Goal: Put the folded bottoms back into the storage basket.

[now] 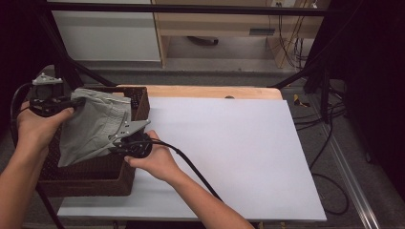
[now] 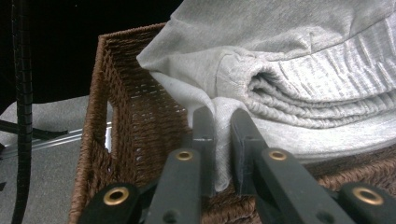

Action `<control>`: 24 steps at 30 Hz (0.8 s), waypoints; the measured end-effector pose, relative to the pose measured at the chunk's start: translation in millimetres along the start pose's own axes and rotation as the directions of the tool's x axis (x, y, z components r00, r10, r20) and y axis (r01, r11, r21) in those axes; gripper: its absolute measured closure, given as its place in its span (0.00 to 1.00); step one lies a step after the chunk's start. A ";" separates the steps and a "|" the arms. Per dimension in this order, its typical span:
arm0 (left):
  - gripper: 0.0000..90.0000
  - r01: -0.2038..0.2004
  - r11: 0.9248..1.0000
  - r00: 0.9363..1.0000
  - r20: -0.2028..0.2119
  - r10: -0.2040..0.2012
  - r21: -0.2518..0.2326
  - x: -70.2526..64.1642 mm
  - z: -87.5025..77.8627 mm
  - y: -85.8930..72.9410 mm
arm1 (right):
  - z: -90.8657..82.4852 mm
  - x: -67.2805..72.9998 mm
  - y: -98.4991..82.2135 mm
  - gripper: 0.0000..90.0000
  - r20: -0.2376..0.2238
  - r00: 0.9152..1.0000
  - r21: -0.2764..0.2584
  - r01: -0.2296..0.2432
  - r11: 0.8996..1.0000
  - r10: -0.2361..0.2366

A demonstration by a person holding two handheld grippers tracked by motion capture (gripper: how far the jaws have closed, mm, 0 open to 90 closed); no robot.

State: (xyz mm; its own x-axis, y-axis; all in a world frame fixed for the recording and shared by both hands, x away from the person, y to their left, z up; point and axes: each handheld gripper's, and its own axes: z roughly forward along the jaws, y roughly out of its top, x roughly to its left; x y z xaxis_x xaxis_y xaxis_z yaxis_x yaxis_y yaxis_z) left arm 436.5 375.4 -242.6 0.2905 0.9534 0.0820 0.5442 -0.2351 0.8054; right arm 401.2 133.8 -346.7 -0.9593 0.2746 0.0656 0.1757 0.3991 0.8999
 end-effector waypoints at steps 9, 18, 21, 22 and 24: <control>0.81 0.005 1.000 1.000 -0.002 -0.005 0.017 4.6 4.7 -2.4 | 9.4 -1.0 -1.3 0.92 -0.005 1.000 0.014 -0.008 1.000 0.008; 0.70 0.045 0.999 0.999 -0.030 -0.044 0.016 10.5 10.6 -7.9 | 14.5 -0.1 0.2 0.71 0.008 1.000 0.028 -0.028 0.999 0.027; 0.57 0.068 0.997 0.997 -0.043 -0.070 -0.038 10.4 10.4 -9.7 | 6.5 3.0 2.6 0.53 0.005 1.000 0.027 -0.031 0.999 0.030; 0.54 0.075 0.996 0.996 -0.040 -0.076 -0.047 10.0 9.5 -9.3 | 1.6 4.6 3.6 0.49 0.016 1.000 0.020 -0.021 1.000 0.021; 0.52 0.067 0.996 0.997 -0.038 -0.070 -0.058 7.7 7.4 -8.0 | -9.2 6.5 6.0 0.42 0.043 0.999 0.005 -0.005 1.000 0.005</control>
State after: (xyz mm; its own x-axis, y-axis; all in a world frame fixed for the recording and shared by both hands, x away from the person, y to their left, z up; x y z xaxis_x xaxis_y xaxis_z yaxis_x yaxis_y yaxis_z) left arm 440.3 383.2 -252.7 0.2215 0.9740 0.0482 0.5158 -0.1589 0.8418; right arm 394.0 129.9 -337.0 -0.9480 0.3140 0.0514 0.1817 0.4020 0.8974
